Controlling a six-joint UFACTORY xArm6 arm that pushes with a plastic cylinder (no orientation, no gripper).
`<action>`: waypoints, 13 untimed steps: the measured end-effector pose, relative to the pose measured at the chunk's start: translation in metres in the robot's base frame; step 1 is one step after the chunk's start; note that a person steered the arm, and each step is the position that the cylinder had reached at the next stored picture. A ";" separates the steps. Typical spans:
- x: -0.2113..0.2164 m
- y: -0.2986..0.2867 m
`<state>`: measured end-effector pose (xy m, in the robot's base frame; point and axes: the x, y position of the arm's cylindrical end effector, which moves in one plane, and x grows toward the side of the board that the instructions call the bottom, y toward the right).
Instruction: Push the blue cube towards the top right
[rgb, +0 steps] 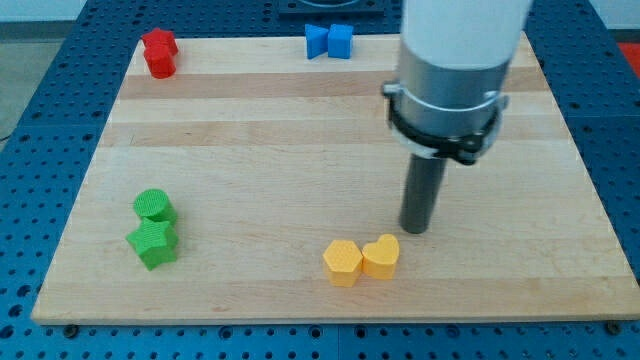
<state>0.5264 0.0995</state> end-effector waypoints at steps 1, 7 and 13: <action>0.000 0.016; -0.148 -0.177; -0.334 -0.217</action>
<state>0.1923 -0.1171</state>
